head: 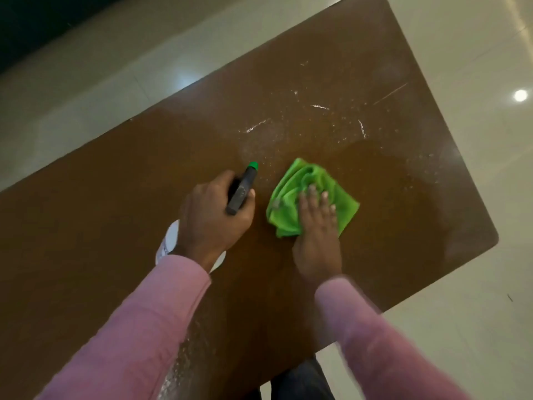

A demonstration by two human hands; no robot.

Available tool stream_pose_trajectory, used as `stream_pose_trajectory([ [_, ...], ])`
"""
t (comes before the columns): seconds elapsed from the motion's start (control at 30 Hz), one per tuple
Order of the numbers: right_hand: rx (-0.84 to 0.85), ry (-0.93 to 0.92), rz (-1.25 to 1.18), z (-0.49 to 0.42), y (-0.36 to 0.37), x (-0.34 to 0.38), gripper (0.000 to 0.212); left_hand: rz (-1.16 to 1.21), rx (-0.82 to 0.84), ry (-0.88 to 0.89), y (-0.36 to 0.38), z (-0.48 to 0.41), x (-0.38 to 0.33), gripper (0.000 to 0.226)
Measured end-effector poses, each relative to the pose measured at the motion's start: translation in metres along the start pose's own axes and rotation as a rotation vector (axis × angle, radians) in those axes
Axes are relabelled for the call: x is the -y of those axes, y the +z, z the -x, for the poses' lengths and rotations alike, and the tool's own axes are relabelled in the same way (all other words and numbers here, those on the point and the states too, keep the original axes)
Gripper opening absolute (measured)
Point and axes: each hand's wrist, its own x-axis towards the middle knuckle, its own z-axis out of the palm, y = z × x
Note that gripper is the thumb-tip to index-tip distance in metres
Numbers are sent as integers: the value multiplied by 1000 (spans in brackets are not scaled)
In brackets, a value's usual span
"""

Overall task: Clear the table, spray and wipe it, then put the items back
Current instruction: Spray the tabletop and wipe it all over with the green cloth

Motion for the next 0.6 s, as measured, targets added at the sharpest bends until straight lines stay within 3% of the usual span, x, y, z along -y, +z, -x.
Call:
stream_pose_trajectory([
  [0.1,-116,202,37,-85,-48,-33,77,11,-54,-19,-14,9,24,10],
  [0.2,-162,302,0,-114,-51,-15,75,83,-201,-78,-25,17,39,13],
  [0.3,-85,48,-16,-59,3,52,82,173,-298,-97,-31,20,42,15],
  [0.43,210,-377,53,3,46,89,82,167,-309,-102,-30,19,45,12],
  [0.5,188,-413,114,-26,25,60,84,192,-326,-101,-31,19,47,20],
  [0.6,22,-202,127,-99,-23,20,82,259,-354,-96,-33,21,54,26],
])
